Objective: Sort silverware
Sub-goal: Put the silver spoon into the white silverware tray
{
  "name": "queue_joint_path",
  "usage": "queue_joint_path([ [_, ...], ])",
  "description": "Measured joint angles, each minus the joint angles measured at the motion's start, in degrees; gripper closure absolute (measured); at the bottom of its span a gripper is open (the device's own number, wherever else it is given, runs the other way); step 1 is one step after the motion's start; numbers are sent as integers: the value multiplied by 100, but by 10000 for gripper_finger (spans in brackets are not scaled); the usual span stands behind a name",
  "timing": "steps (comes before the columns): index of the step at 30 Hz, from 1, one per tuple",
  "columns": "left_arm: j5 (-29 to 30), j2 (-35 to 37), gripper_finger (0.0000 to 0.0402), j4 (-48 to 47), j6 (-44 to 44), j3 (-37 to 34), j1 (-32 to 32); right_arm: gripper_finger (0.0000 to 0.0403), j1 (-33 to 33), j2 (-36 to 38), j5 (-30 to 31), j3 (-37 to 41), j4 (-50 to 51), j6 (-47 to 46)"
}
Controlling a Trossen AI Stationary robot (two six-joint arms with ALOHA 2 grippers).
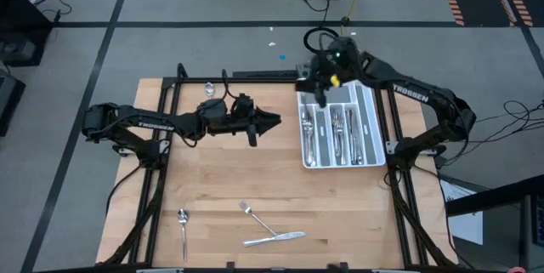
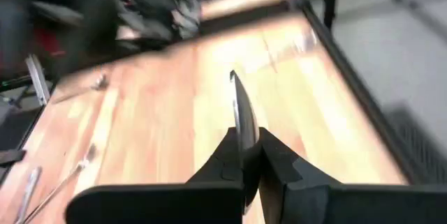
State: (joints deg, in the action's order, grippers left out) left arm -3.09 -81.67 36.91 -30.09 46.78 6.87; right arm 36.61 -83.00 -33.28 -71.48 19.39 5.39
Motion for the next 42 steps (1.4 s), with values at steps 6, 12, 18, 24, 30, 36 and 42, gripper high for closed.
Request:
queue_joint_path([
  [6,-24,2,283,8,42,-2,-12,402,912,3,-1270,913,-193,-608],
  [12,3,81,282,12,43,-2,-18,403,628,-11,-1265,2682,-2508,-1862],
  [18,34,295,282,-3,66,-2,57,403,366,-5,-797,4057,-5268,-3339],
  [24,62,319,282,-12,50,-2,215,403,89,-7,-262,4639,-5465,-3382],
  [30,61,319,282,-12,53,-2,221,403,-83,-4,76,4800,-5464,-3223],
  [36,58,319,281,-12,52,-2,249,399,-197,-137,444,4791,-5159,-3094],
  [42,79,319,281,-14,65,-2,249,395,-294,-524,504,4785,-5248,-3032],
])
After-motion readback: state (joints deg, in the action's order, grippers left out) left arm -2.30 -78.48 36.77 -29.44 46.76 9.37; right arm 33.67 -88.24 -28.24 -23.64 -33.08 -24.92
